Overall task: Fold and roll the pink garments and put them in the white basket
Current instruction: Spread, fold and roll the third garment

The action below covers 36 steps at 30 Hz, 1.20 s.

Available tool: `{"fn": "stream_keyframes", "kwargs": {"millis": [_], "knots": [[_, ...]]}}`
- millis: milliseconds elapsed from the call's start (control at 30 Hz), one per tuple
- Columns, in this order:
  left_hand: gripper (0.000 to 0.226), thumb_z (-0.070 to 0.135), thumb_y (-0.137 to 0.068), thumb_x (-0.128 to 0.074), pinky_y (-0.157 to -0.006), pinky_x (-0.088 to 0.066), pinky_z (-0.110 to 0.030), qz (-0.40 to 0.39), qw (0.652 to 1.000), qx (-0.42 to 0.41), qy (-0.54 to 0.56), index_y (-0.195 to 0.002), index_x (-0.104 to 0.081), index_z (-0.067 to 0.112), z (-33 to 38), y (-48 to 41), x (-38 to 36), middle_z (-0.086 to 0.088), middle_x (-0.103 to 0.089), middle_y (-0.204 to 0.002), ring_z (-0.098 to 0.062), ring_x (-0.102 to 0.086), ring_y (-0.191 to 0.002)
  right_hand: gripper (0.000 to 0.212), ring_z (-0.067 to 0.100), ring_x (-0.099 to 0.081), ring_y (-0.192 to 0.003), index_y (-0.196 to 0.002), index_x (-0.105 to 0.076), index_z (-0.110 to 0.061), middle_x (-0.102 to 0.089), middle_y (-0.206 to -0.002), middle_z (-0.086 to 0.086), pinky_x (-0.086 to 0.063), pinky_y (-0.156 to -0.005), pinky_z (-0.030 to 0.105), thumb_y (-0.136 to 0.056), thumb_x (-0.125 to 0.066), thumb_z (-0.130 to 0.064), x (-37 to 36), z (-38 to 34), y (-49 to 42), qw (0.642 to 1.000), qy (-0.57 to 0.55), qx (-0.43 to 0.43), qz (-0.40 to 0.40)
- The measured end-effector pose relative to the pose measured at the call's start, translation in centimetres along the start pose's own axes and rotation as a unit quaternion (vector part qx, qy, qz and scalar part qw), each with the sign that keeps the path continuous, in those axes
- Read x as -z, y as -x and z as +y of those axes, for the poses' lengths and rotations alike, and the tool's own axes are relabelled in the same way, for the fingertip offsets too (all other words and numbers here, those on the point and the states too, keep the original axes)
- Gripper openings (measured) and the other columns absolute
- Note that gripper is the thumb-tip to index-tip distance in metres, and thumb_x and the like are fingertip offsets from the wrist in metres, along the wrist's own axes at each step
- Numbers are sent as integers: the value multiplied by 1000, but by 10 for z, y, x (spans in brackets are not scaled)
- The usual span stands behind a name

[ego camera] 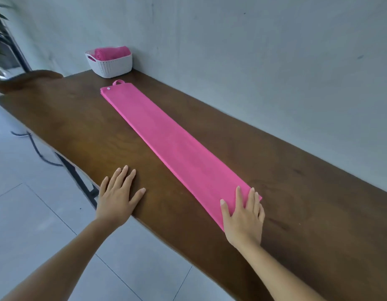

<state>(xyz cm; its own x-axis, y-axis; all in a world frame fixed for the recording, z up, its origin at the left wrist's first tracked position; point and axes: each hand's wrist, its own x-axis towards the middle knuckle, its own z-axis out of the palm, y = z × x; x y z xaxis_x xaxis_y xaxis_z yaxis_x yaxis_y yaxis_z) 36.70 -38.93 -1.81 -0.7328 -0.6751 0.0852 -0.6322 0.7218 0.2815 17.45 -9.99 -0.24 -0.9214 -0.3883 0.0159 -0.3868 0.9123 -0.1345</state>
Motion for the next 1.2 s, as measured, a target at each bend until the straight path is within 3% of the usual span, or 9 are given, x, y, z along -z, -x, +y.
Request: {"fn": "stream_keyframes", "kwargs": {"millis": [200,367,533,700,833,967,1200], "knots": [[82,74,-93,-33,-127,-1,-46,18,994,101,41,-158,-31,25,51,33,-10,3,-18,-169,-17,-3,-157,68,22,3,-156,-160,-23,-29,-8,-169,4,-3,-126,47,-101,-24,-63,1,14,0,994,-102,48,-5],[82,73,-91,-41,-125,1,-45,21,990,129,59,-157,-32,26,105,67,-18,-1,-17,-169,-21,0,-157,57,18,2,-156,-155,-33,-31,-11,-169,-2,-1,-124,44,-102,-41,-52,7,32,-7,978,-174,105,-49],[76,73,-92,-43,-124,-4,-49,2,990,126,70,-155,-34,31,158,85,-27,1,-18,-168,-24,1,-156,55,13,-21,-150,-149,-42,-28,-27,-163,-6,-32,-120,42,-98,-59,-41,19,83,-24,940,-278,188,-64],[68,68,-94,-48,-123,-8,-49,29,991,71,105,-152,-35,35,222,96,-24,7,-24,-161,-19,-9,-153,80,15,-23,-149,-154,-32,-24,-26,-162,-3,-37,-115,40,-88,-74,-41,21,129,-42,927,-287,237,-43],[53,62,-97,-49,-122,-11,-40,29,995,-5,93,-143,-43,36,265,97,-28,14,-36,-147,-13,-21,-144,55,21,-31,-145,-126,-48,-22,-34,-158,3,-47,-108,42,-84,-77,-43,14,133,-42,929,-282,239,1],[43,53,-99,-53,-118,-21,-34,20,996,-53,72,-138,-51,35,290,89,-36,14,-45,-139,-12,-32,-135,32,24,-21,-150,-102,-51,-24,-32,-160,8,-36,-117,45,-87,-73,-43,11,131,-43,937,-266,228,12],[30,39,-101,-56,-101,-43,-29,41,995,-69,57,-129,-63,29,302,74,-46,12,-60,-124,-12,-50,-116,23,19,-17,-153,-108,-62,-34,-23,-165,-4,-30,-119,45,-89,-71,-45,8,137,-52,922,-282,266,-7]]}}
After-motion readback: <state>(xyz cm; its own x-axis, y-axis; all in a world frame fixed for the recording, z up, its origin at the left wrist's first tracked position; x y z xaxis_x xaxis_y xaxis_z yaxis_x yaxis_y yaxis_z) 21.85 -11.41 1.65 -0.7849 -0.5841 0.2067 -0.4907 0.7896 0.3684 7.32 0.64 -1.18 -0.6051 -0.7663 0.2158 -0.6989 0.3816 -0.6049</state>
